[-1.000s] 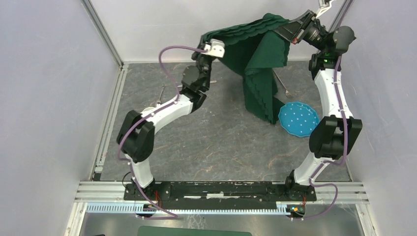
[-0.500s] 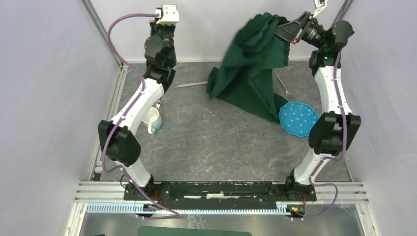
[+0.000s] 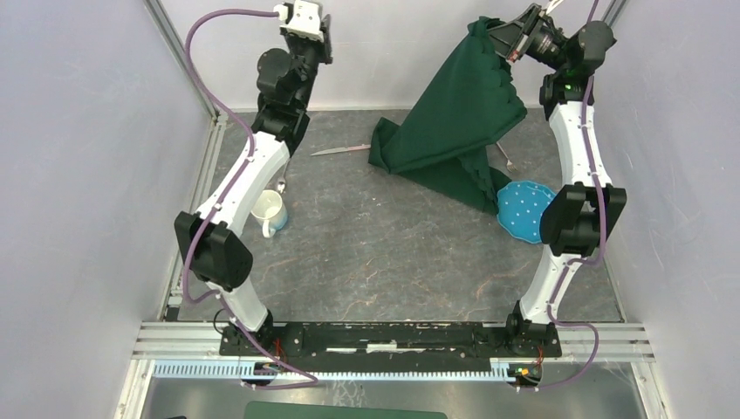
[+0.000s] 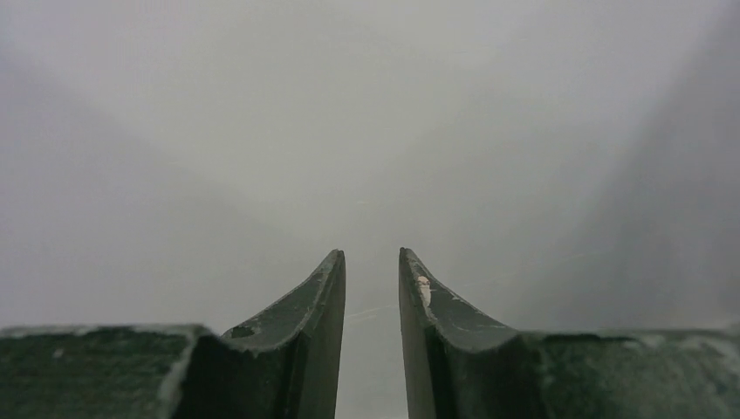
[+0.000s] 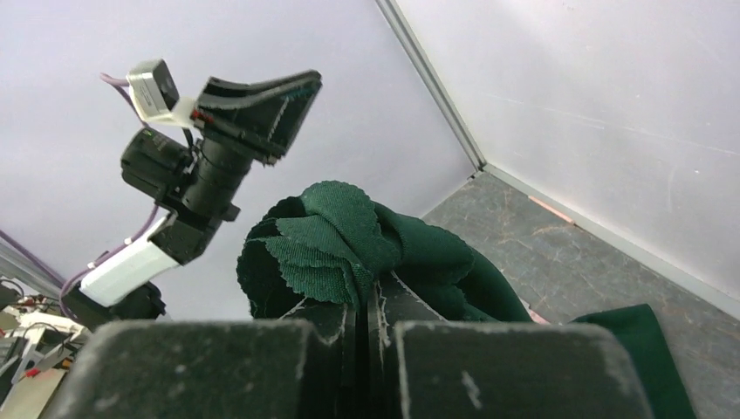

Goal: Set the dinner table for one person
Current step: Flatten out the napkin at the center of the board.

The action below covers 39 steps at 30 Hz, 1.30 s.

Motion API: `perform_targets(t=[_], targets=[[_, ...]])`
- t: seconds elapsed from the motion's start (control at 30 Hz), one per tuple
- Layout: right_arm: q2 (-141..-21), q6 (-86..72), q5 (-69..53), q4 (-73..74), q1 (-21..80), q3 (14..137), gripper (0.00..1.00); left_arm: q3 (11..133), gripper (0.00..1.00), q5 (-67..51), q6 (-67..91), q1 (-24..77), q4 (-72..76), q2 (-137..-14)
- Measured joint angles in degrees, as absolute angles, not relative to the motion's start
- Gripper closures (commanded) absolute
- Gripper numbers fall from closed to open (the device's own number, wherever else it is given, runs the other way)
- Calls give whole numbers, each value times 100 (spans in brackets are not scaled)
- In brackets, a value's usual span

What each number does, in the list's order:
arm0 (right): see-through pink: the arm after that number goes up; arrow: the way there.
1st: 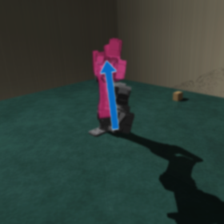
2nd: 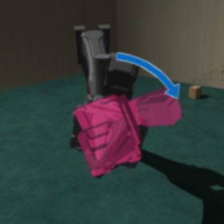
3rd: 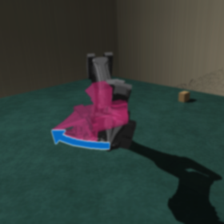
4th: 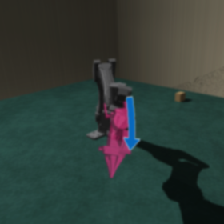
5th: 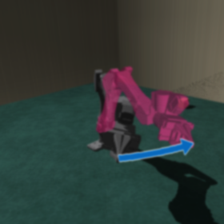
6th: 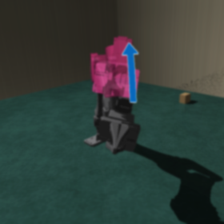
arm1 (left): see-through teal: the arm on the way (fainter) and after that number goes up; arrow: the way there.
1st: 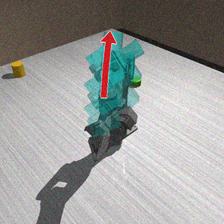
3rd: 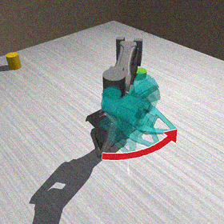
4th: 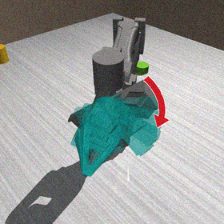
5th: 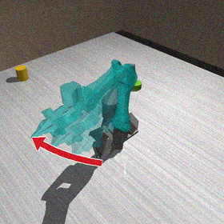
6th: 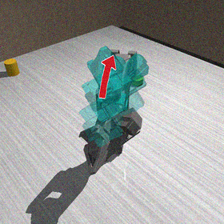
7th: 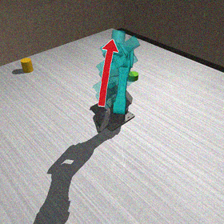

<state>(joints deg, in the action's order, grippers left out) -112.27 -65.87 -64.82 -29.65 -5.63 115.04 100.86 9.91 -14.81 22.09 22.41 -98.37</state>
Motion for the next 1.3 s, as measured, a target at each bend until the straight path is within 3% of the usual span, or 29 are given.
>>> perform_targets(t=[0.33, 0.63, 0.87, 1.3], targets=[[-11375, -6744, -6062, -2683, -558, 11740, 100, 10353, 58, -1035, -552, 2980, 1743, -10586], [-11375, -6602, -6005, -2508, -486, 11677, 100, 10460, 51, -1798, -301, 3767, 1592, -10763], [-11375, -6506, -6025, -2462, -462, 11454, 100, 10331, 42, -1767, -305, 4171, 1496, -10750], [-11375, -6464, -6143, -2488, -471, 11098, 100, 10359, 44, -292, -1828, 5714, 156, -10739]])
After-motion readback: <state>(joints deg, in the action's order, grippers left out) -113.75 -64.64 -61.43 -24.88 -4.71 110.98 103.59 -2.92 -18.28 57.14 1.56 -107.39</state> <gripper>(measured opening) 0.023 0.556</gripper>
